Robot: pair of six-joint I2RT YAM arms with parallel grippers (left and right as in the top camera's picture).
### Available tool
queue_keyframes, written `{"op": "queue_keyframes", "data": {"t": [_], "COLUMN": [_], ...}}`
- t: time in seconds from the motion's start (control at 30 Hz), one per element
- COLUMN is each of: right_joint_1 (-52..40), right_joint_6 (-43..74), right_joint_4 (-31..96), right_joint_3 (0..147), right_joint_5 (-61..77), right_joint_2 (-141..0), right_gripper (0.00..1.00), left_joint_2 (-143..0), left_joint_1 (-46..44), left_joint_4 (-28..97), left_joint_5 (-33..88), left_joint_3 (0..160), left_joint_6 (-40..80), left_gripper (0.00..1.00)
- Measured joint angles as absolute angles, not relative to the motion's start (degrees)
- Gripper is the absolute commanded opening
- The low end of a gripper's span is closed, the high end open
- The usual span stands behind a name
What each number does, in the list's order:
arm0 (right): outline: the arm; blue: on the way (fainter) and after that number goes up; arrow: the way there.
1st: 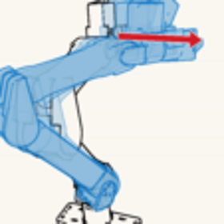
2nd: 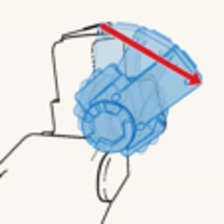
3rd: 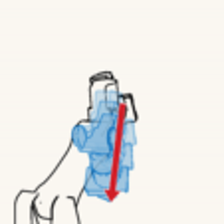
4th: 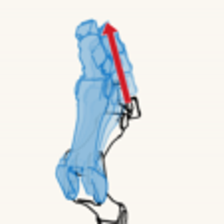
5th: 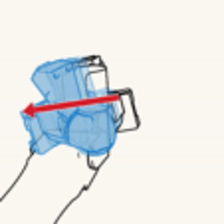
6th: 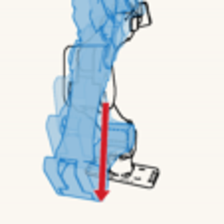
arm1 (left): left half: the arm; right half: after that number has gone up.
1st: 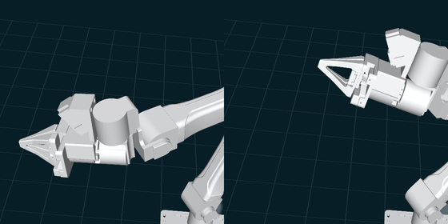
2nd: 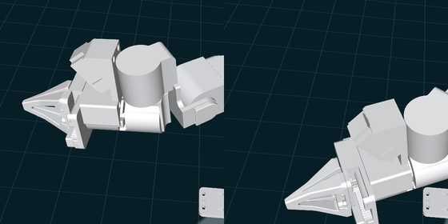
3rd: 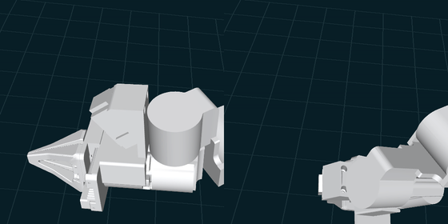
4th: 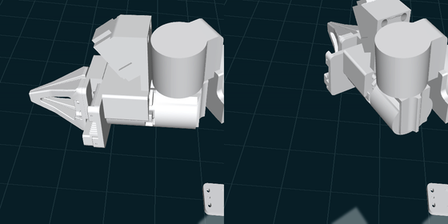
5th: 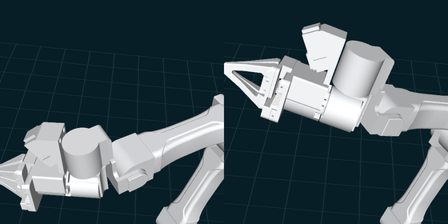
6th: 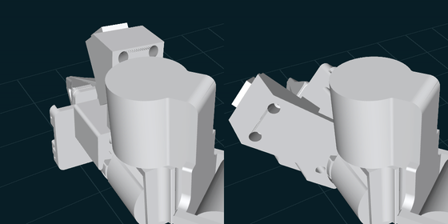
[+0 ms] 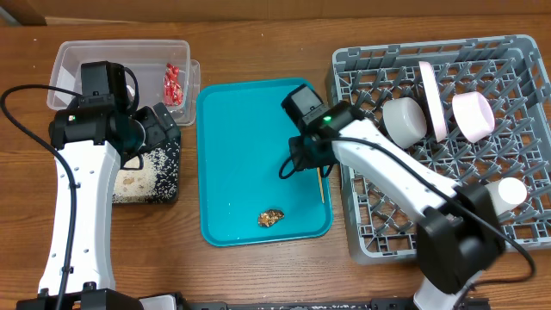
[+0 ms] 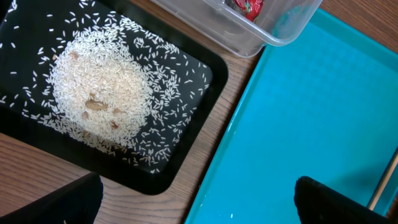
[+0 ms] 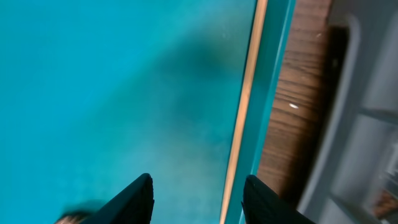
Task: Sort waste into correct bins and load items into the dishwasher
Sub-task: 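Move the right gripper left over the second chopstick on the teal tray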
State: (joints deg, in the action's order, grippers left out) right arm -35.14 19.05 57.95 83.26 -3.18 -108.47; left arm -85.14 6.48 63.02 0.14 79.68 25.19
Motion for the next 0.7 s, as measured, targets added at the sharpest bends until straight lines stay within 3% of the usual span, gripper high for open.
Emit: {"op": "queue_keyframes", "data": {"t": [0.7], "right_joint_1": [-35.2], "right_joint_6": [19.6], "right_joint_4": [55.1], "right_joint_3": [83.3], "right_joint_5": [-5.9], "right_joint_2": [-118.6], "right_gripper": [0.49], "left_joint_2": [-85.1], "left_joint_1": [6.5], "left_joint_4": [63.0], "left_joint_5": [0.1], "left_joint_3": [79.7], "left_joint_6": [25.2], "left_gripper": [1.0]}}
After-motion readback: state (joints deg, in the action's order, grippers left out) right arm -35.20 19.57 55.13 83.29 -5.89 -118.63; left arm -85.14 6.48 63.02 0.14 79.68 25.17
